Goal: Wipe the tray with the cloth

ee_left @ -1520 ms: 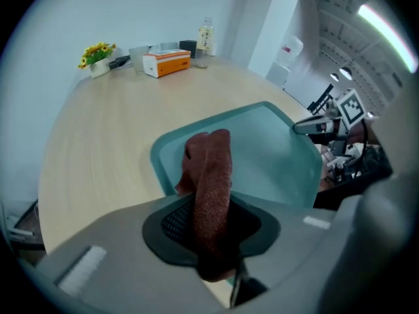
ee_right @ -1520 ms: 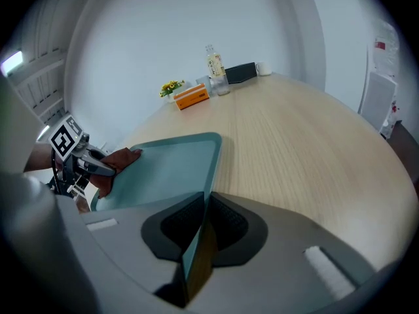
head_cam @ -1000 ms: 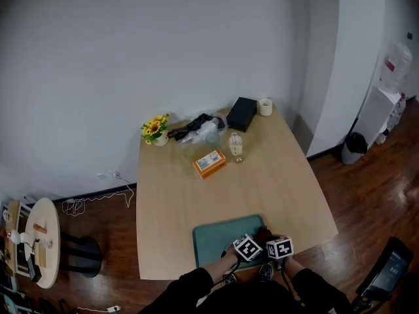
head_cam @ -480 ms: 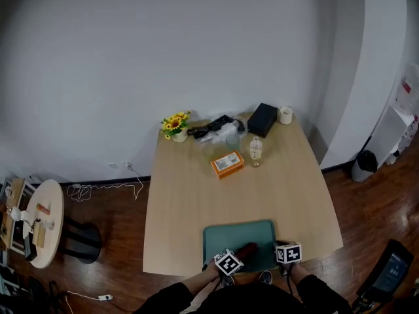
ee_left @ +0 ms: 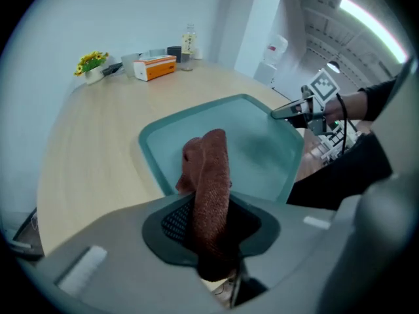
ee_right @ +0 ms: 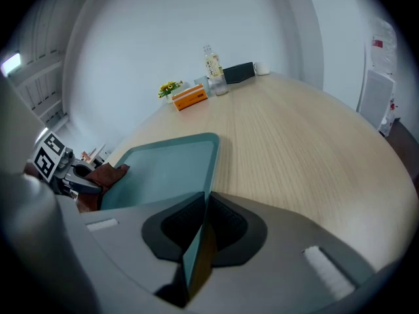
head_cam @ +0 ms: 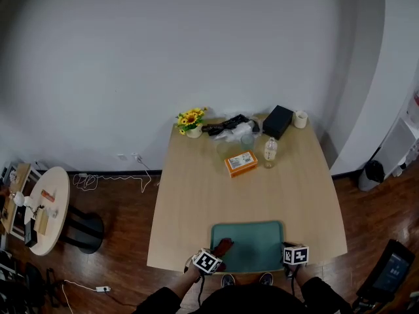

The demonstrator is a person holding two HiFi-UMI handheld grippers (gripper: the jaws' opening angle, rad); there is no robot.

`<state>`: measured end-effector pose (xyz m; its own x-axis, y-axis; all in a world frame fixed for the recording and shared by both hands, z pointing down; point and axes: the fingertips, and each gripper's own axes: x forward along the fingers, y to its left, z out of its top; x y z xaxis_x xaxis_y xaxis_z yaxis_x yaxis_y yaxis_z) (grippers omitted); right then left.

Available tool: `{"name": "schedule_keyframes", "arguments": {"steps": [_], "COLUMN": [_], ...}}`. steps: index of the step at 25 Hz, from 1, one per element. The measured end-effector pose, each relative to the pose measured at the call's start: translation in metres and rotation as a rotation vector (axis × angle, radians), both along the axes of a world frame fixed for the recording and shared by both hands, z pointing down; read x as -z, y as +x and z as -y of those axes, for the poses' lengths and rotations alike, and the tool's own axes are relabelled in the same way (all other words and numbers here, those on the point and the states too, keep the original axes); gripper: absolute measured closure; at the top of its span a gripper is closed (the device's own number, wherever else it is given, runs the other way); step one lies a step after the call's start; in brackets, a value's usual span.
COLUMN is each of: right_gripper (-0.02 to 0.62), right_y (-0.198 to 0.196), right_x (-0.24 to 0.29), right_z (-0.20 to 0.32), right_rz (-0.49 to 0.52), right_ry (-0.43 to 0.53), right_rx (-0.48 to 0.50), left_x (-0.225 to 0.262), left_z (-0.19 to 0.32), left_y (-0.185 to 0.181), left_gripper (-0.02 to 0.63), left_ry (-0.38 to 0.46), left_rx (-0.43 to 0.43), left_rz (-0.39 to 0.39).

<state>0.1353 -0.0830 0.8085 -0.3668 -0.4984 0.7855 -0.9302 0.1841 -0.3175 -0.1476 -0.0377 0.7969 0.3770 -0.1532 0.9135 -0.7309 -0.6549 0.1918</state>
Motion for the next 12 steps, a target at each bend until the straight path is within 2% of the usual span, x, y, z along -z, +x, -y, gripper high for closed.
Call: {"name": "schedule_keyframes", "arguments": {"steps": [5, 8, 12], "right_gripper": [0.568, 0.568, 0.568], "right_y": [-0.002, -0.003, -0.003], "right_x": [0.001, 0.001, 0.0], "right_z": [0.003, 0.0, 0.0], "right_rz": [0.004, 0.004, 0.011], "right_ry": [0.008, 0.012, 0.016], "right_rx": [-0.002, -0.003, -0.007], "left_x": [-0.001, 0.001, -0.003], "left_z": [-0.024, -0.026, -0.028], "left_y": [0.071, 0.115, 0.186], "left_gripper": [0.532, 0.532, 0.532], "left_ry": [-0.016, -0.002, -0.052], "left_rx": [-0.213, -0.261, -0.371], "left_rz": [-0.019, -0.057, -0.105]}}
